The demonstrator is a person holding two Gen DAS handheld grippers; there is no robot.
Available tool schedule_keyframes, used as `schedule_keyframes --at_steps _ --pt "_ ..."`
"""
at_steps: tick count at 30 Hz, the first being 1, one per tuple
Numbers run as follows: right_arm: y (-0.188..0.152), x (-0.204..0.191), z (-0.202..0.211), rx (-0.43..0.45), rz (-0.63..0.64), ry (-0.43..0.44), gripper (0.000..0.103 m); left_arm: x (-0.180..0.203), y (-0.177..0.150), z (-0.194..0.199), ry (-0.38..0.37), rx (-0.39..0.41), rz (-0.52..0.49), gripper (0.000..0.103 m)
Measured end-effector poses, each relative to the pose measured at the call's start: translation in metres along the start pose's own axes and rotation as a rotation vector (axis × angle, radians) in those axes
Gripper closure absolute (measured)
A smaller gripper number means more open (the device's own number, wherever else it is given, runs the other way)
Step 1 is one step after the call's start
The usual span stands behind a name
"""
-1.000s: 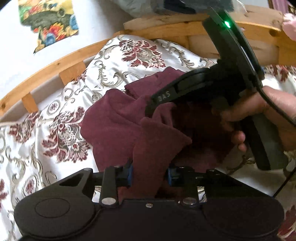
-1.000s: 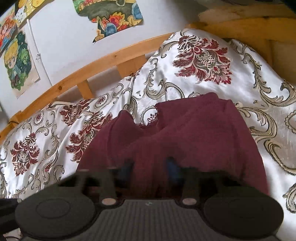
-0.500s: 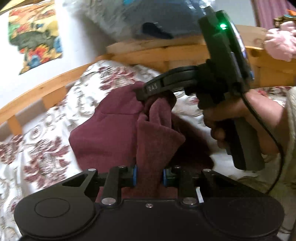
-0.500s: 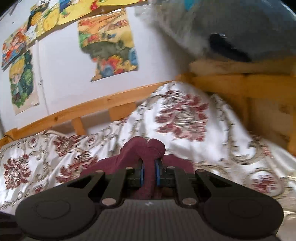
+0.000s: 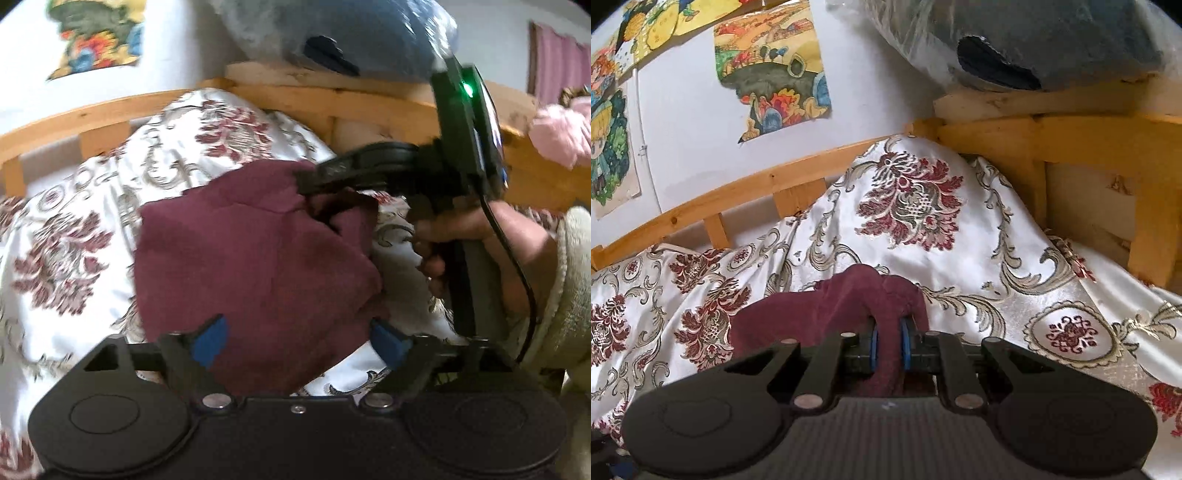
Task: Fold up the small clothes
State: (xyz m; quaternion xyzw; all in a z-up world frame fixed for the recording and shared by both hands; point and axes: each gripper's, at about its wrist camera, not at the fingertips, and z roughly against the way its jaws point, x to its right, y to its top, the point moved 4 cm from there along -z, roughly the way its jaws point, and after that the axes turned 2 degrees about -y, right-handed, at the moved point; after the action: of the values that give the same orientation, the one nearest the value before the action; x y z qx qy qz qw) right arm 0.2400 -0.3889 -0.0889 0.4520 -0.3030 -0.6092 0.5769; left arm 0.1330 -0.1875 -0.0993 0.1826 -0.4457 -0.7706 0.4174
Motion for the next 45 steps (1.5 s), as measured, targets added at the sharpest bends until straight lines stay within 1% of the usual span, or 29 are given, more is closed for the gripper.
schedule_keyframes --at_steps 1,3,5,6,7,8,9,11,12,13,15,17,20,22,24,26,29,32,34,38,42,45 --pt "0.0 0.001 0.0 -0.006 -0.009 -0.001 0.087 -0.003 -0.001 0.004 0.005 0.007 0.018 0.009" --pt "-0.001 0.003 0.001 -0.01 -0.015 -0.013 0.078 -0.014 0.0 0.01 0.017 0.027 0.061 0.006" --pt "-0.002 0.004 0.005 -0.01 -0.021 -0.024 0.061 -0.031 0.004 0.017 0.049 0.057 0.113 0.004" --pt "-0.001 0.005 0.007 -0.01 -0.031 -0.026 0.056 -0.042 0.008 0.018 0.069 0.07 0.137 0.004" --pt "-0.001 0.007 0.009 -0.008 -0.044 -0.024 0.044 -0.051 0.011 0.022 0.093 0.085 0.163 0.004" --pt "0.0 0.009 0.012 0.0 -0.064 -0.017 0.035 -0.064 0.016 0.024 0.121 0.099 0.195 0.003" --pt "0.0 0.01 0.015 0.009 -0.085 -0.002 0.031 -0.08 0.022 0.022 0.166 0.109 0.234 0.003" --pt "0.0 0.01 0.018 0.01 -0.108 0.027 0.019 -0.106 0.03 0.017 0.264 0.105 0.285 0.003" --pt "0.0 0.009 0.017 0.005 -0.108 0.033 0.016 -0.122 0.036 0.011 0.318 0.104 0.315 0.003" --pt "-0.002 0.006 0.016 -0.004 -0.097 0.031 0.014 -0.134 0.039 0.006 0.343 0.107 0.339 0.003" --pt "-0.006 0.0 0.013 -0.024 -0.067 0.01 0.012 -0.158 0.045 -0.011 0.358 0.083 0.377 0.003" --pt "-0.012 -0.004 0.008 -0.036 -0.048 -0.029 0.009 -0.177 0.049 -0.033 0.374 0.029 0.403 0.003" --pt "-0.02 -0.006 0.002 -0.051 -0.045 -0.076 0.005 -0.195 0.051 -0.058 0.4 -0.033 0.407 0.003" --pt "-0.025 -0.008 0.0 -0.058 -0.026 -0.095 0.003 -0.2 0.052 -0.073 0.39 -0.045 0.411 0.003" --pt "-0.028 -0.011 -0.001 -0.061 0.013 -0.12 0.002 -0.198 0.057 -0.081 0.361 -0.034 0.409 0.003" --pt "-0.031 -0.013 -0.001 -0.058 0.042 -0.145 0.0 -0.192 0.061 -0.089 0.324 -0.026 0.386 0.002" --pt "-0.034 -0.011 -0.001 -0.058 0.041 -0.153 0.0 -0.176 0.062 -0.101 0.281 -0.026 0.307 0.001" --pt "-0.037 -0.01 -0.002 -0.047 0.036 -0.151 0.0 -0.161 0.06 -0.117 0.281 -0.043 0.209 0.001" --pt "-0.038 -0.012 -0.003 -0.046 0.053 -0.161 0.0 -0.154 0.06 -0.118 0.296 -0.016 0.157 0.001" --pt "-0.039 -0.013 -0.004 -0.051 0.066 -0.168 0.0 -0.148 0.064 -0.112 0.276 0.03 0.124 0.001" --pt "-0.039 -0.013 -0.004 -0.051 0.058 -0.169 0.0 -0.15 0.068 -0.117 0.251 0.012 0.101 0.003" --pt "-0.038 -0.013 -0.003 -0.047 0.052 -0.163 0.0 -0.148 0.068 -0.122 0.251 -0.003 0.072 0.008"
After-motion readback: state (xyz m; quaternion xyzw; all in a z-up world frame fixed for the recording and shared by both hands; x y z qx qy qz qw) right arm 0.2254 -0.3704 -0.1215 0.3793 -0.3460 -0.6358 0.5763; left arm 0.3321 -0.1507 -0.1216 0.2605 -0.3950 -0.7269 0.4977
